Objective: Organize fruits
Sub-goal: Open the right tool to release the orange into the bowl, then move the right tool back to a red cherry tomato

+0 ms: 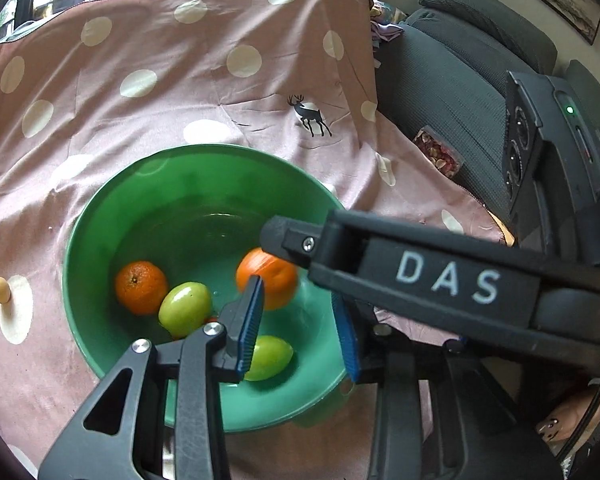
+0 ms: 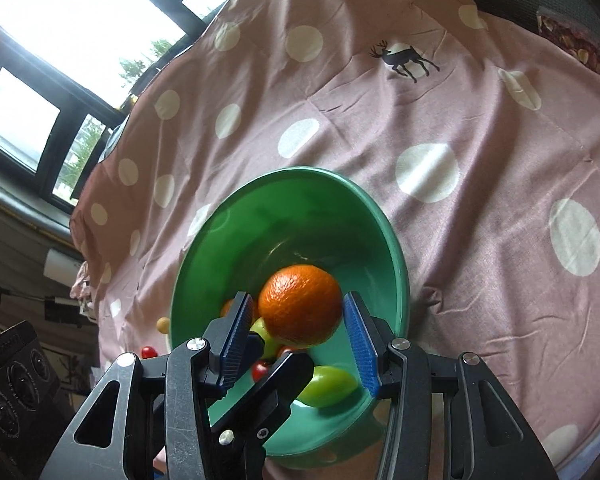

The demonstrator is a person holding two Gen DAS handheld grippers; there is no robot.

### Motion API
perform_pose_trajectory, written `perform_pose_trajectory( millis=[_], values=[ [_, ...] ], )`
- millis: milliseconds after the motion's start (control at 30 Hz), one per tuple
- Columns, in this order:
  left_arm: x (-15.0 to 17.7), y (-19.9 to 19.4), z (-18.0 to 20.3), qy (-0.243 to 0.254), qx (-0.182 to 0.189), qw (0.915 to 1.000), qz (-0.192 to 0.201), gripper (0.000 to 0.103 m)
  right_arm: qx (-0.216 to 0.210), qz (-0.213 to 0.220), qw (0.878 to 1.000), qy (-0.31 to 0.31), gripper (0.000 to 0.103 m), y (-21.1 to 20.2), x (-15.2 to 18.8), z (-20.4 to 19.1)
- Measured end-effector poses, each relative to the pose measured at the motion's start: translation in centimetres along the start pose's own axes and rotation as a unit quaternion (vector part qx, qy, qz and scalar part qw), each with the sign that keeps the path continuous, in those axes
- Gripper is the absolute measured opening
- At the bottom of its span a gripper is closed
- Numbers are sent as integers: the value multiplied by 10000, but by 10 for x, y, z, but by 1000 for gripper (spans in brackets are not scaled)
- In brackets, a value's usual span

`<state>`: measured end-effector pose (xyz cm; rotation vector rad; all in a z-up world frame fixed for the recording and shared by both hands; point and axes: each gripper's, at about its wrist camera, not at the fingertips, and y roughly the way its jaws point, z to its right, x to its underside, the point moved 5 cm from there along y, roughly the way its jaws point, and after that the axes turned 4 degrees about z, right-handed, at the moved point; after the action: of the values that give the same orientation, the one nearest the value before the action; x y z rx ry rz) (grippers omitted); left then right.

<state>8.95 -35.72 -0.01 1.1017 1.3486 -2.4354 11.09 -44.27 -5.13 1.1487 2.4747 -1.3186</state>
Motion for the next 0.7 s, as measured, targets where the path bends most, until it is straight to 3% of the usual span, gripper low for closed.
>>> perform_pose_trajectory(
  millis=[67,100,200,333,433,567,700],
  values=[
    [3,-8,-2,-18,13,10000,16,36,-70,95,9999,-13,68,-5,-1,-2],
    [4,-13,-3,-5,-10,10000,35,38,-95,173,9998,-49,70,-8,-2,-4],
    [6,-35,-11,-31,-101,9997,209,46,66,405,9989,-208,70,-15,-4,-12],
    [11,-75,-37,-173,-318,9980,523,66,176,705,9963,-458,70,-23,-5,-27],
    [19,-106,-68,-335,-752,9940,716,76,207,923,9934,-643,70,-27,-4,-40],
    [34,-146,-124,-732,-1492,9821,889,78,509,1260,9872,-832,70,-28,-1,-58],
    [53,-179,-184,-1219,-1989,9676,965,77,609,1557,9779,-1254,70,-25,10,-86]
  ],
)
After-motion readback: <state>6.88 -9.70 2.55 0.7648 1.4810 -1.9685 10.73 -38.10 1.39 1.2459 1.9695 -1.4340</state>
